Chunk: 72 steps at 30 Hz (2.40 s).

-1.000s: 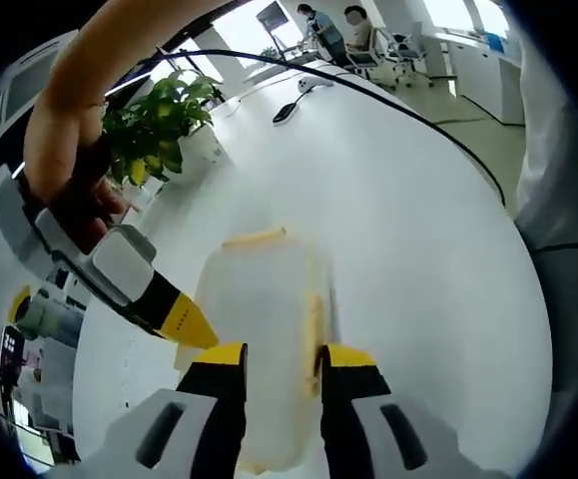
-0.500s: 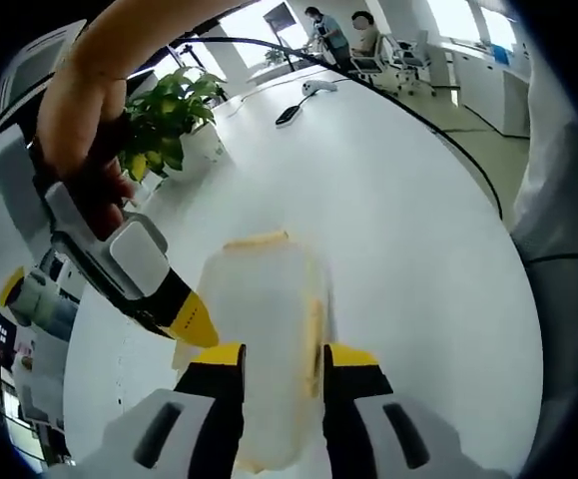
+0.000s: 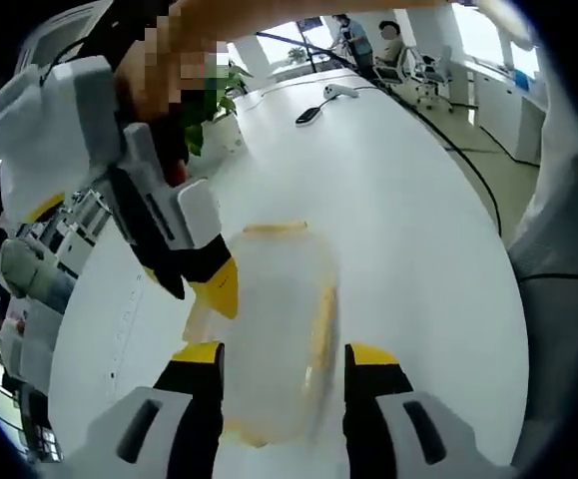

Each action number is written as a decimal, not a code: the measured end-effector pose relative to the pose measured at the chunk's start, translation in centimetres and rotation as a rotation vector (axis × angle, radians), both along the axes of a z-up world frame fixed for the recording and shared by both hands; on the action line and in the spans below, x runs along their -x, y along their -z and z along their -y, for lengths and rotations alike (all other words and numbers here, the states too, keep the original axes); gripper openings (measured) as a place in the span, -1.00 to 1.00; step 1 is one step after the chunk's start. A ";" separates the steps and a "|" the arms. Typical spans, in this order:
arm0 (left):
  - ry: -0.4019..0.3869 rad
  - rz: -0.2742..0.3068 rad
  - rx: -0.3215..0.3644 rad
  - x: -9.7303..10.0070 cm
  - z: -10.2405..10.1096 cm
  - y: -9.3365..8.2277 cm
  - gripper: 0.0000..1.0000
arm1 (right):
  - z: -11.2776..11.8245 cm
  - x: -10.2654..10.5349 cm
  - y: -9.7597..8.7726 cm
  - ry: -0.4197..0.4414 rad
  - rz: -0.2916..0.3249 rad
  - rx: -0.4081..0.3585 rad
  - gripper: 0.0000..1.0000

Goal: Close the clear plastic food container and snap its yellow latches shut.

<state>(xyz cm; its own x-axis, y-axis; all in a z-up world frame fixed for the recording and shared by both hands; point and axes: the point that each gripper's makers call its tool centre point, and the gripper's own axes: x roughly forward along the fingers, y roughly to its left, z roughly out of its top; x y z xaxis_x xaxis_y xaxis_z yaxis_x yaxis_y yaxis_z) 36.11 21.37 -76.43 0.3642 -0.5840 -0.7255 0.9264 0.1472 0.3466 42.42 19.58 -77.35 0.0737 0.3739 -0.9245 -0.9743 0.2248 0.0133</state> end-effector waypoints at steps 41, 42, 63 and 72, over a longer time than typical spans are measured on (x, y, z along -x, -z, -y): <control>0.035 -0.167 -0.097 -3.3 -2.3 2.8 0.63 | 5.9 5.5 1.8 -0.031 0.027 -0.054 0.49; 0.036 -0.168 -0.102 -3.3 -2.3 3.0 0.63 | 5.8 5.5 1.9 -0.035 0.032 -0.051 0.50; 0.037 -0.175 -0.119 -3.2 -2.8 3.6 0.48 | 4.8 4.7 2.1 -0.106 0.065 -0.038 0.41; 0.005 -0.187 -0.129 -2.8 -4.8 3.6 0.47 | 2.8 4.6 2.2 -0.141 0.063 -0.040 0.40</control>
